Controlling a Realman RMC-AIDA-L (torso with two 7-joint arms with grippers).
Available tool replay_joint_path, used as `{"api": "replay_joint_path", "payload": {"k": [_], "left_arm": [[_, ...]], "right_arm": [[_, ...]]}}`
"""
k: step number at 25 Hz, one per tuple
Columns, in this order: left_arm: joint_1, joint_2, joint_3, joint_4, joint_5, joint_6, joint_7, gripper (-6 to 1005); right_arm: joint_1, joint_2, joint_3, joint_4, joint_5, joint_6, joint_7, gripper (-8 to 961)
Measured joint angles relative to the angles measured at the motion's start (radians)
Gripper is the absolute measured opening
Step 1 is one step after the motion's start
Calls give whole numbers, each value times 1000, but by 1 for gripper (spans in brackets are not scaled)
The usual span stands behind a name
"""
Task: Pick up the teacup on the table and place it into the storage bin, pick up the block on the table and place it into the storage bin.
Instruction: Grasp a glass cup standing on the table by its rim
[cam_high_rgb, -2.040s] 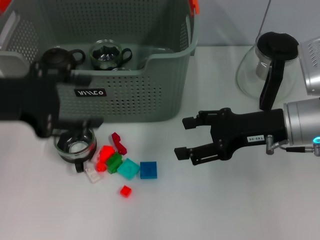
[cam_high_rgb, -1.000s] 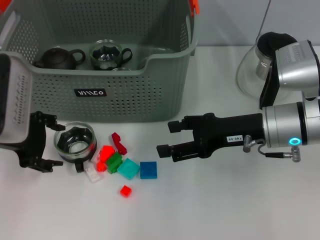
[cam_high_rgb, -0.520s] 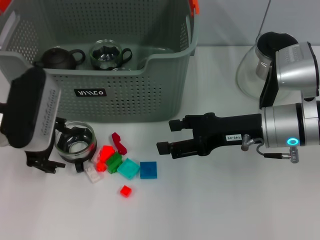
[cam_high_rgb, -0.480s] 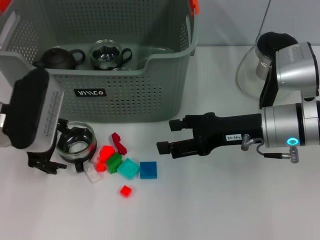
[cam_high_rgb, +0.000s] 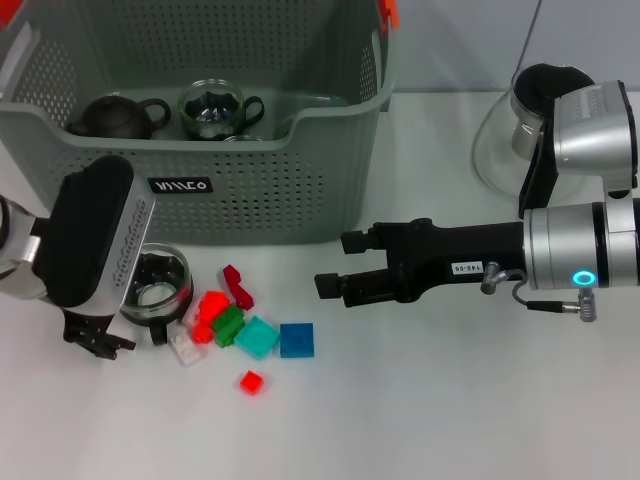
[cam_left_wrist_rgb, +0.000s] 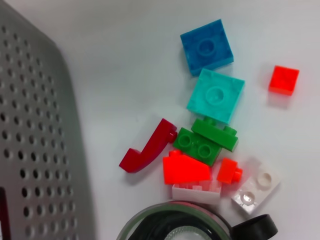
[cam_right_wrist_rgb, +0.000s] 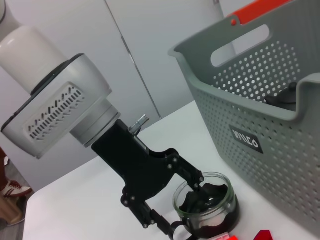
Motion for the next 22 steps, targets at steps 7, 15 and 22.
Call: {"api": "replay_joint_path", "payload": {"k": [7,15,22], "left_arm": [[-25,0,28,-40,49,16,-21,789],[-43,3,31,-46,52,56,-29,787],[-62,10,26,-47,52,79,-51,709]], "right_arm": [[0,0,0,10,6,4,-1,916],[-6,0,0,16,14,4,-6,915],[-8,0,0,16,15,4,-3,916]]}}
